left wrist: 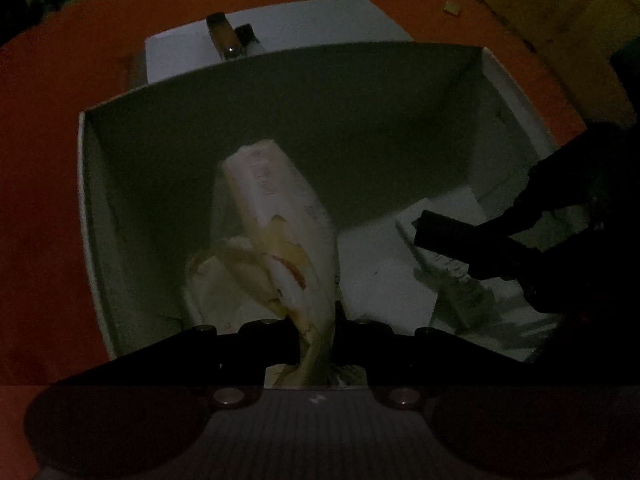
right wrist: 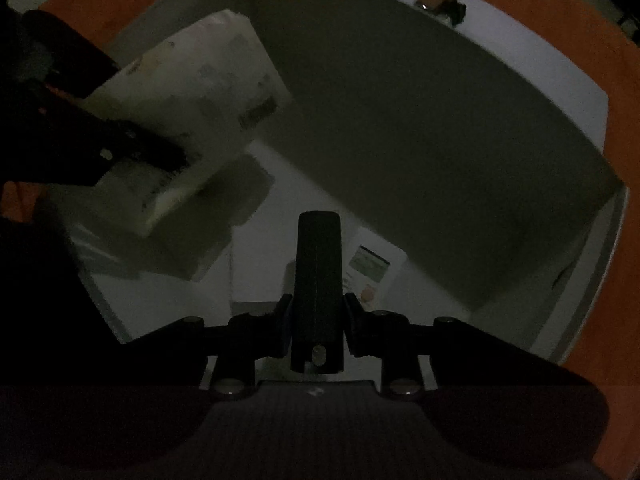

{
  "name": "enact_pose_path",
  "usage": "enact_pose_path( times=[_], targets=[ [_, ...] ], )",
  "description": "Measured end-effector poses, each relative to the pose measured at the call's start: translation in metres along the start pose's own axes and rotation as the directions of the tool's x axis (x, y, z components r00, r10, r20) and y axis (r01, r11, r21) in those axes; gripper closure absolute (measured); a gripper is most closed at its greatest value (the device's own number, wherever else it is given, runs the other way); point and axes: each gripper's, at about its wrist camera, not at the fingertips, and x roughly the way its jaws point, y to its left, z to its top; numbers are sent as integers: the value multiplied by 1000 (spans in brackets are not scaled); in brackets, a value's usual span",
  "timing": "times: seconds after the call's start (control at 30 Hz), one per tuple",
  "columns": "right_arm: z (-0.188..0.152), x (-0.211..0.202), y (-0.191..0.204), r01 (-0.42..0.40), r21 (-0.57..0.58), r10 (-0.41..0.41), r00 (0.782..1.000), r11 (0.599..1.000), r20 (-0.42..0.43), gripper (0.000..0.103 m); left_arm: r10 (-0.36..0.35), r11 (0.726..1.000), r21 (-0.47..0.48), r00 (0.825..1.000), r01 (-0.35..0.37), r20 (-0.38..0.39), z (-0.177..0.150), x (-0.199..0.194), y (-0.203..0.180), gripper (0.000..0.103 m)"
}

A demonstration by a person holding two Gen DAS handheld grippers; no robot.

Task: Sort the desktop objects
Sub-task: 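Lower the marker into the box and open the right tool while the left tool releases the bag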

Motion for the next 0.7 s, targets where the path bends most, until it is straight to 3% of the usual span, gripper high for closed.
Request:
enact_pose_path(
  times=[0.7],
  targets=[
    [-5,33,-5,39,7,-38,997,999,-67,75,19,999,34,999,-18,-44,-3,34,-16,92]
  ],
)
